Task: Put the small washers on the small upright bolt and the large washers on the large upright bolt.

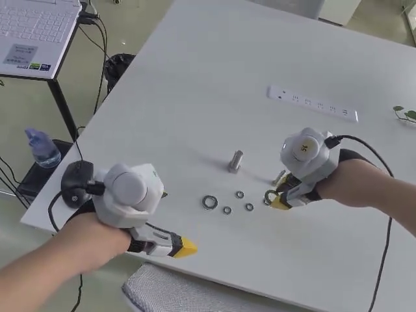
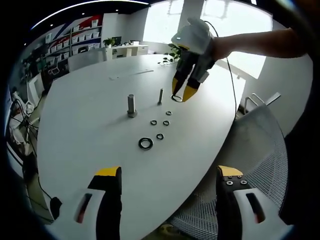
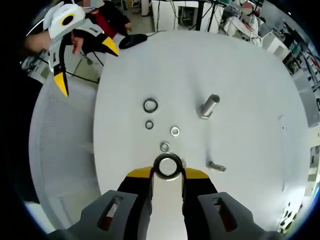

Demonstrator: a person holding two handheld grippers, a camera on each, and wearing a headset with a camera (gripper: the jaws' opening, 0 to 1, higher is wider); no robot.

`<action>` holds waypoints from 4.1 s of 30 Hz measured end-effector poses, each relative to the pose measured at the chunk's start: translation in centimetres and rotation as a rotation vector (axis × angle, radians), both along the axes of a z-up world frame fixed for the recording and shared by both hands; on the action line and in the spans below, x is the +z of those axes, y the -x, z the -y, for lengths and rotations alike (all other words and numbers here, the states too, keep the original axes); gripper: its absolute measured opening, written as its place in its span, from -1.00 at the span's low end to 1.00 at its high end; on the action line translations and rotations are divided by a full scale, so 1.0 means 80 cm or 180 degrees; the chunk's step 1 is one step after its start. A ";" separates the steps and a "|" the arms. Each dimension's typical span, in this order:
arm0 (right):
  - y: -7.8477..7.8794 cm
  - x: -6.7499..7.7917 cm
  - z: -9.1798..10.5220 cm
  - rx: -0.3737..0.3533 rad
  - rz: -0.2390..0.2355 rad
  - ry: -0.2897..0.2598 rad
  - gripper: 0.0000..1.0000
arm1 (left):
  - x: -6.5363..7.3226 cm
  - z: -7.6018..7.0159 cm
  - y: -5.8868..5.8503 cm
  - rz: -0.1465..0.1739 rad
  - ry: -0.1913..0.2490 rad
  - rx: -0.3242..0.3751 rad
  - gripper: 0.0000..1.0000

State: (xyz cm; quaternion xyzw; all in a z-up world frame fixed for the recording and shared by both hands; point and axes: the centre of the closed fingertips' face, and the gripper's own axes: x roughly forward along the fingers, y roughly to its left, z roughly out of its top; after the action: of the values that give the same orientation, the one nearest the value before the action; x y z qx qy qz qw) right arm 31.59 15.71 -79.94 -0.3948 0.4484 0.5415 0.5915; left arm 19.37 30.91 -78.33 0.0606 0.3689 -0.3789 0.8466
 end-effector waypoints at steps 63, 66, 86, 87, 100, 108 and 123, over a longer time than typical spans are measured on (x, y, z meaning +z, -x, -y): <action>-0.099 0.008 -0.103 0.0123 0.0038 -0.0041 -0.57 | -0.010 -0.005 -0.029 0.0292 0.0071 0.0008 0.55; -0.106 0.003 -0.105 0.0105 0.0056 -0.0015 -0.57 | -0.010 -0.004 -0.028 0.0285 0.0071 -0.0006 0.51; -0.099 -0.012 -0.107 0.0315 0.0108 0.0125 -0.57 | -0.015 -0.006 -0.030 0.0251 0.0071 -0.0039 0.49; -0.098 -0.012 -0.107 0.0316 0.0104 0.0125 -0.57 | -0.015 -0.007 -0.030 0.0244 0.0070 -0.0030 0.51; -0.096 -0.019 -0.108 0.0368 0.0110 0.0195 -0.57 | -0.017 -0.010 -0.027 0.0196 0.0091 -0.0044 0.49; -0.094 -0.025 -0.107 0.0378 0.0110 0.0224 -0.57 | -0.014 -0.010 -0.027 0.0203 0.0092 -0.0059 0.46; -0.100 -0.053 -0.109 0.0388 0.0094 0.0259 -0.57 | -0.010 -0.011 -0.030 0.0223 0.0135 -0.0006 0.46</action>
State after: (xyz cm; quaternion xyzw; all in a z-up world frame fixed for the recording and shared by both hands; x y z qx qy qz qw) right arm 39.62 24.41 -84.17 -0.4532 0.4364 0.5519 0.5474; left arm 21.74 31.78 -79.11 0.0562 0.3309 -0.3851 0.8597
